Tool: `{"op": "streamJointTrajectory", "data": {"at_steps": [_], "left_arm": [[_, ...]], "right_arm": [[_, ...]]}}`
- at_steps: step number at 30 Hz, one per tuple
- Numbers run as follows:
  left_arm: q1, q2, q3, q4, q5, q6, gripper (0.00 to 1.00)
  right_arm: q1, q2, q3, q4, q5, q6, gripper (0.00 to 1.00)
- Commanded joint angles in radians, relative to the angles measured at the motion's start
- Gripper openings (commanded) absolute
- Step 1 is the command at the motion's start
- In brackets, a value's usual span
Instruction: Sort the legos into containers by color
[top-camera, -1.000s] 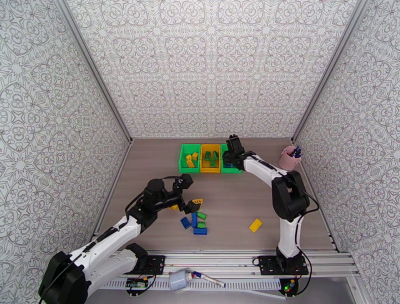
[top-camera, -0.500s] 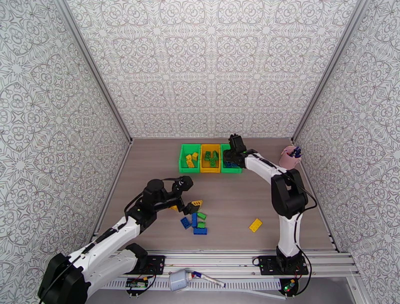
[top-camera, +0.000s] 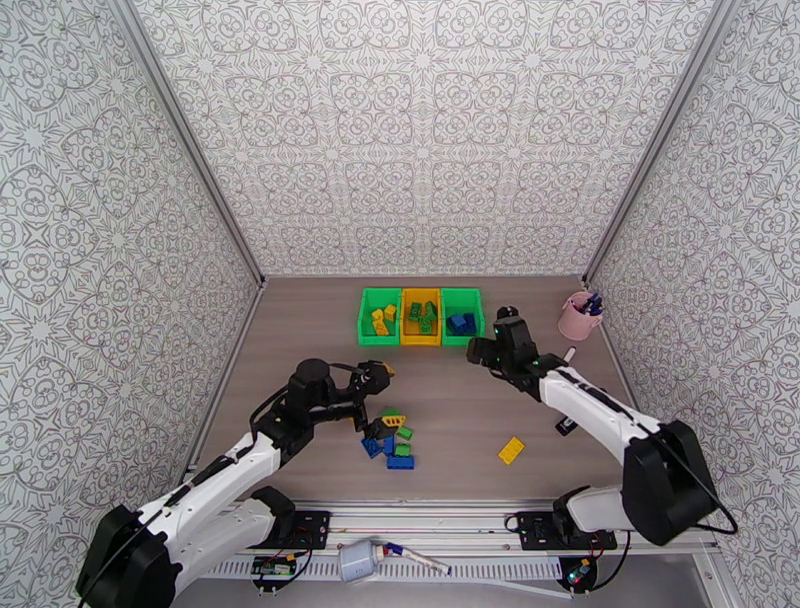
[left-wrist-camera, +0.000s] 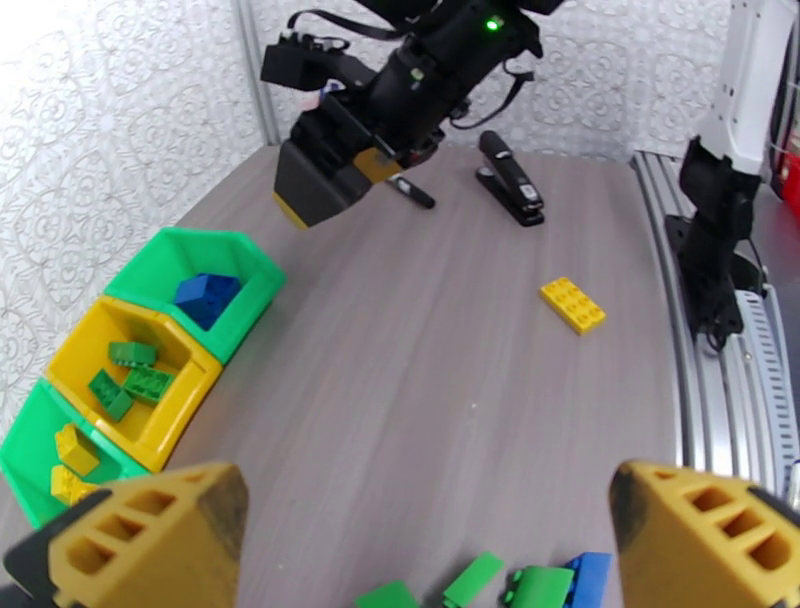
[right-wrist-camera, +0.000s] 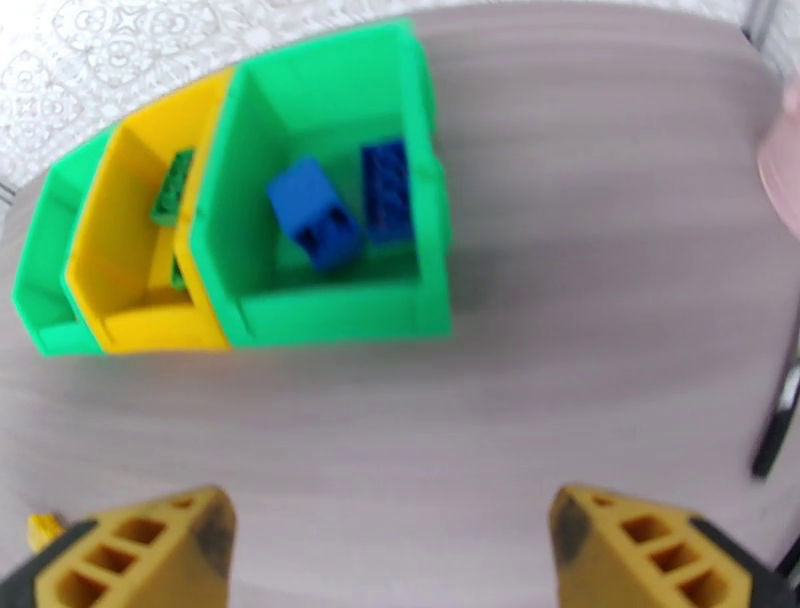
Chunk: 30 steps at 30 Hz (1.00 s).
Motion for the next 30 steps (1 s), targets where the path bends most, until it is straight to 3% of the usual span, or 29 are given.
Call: {"op": "streamJointTrajectory", "data": {"at_steps": [1,9,16,30], "left_arm": [[0.002,0.01,0.024,-0.051,0.094,0.063,1.0],[0.004,0.016,0.037,-0.131,0.152,0.153,1.0],[0.006,0.025,0.04,-0.142,0.172,0.177,1.0],[0.005,0.032,0.043,-0.165,0.188,0.2,1.0]], "right_arm": [[0.019,-0.111,-0.103,-0.092,0.049,0.136,0.87],[0.057,-0.327,-0.291,-0.354,0.108,0.302,0.87],[0.114,-0.45,-0.398,-0.432,0.064,0.393,0.87],[0.183,-0.252,-0.357,-0.364,0.036,0.409,0.84]]}}
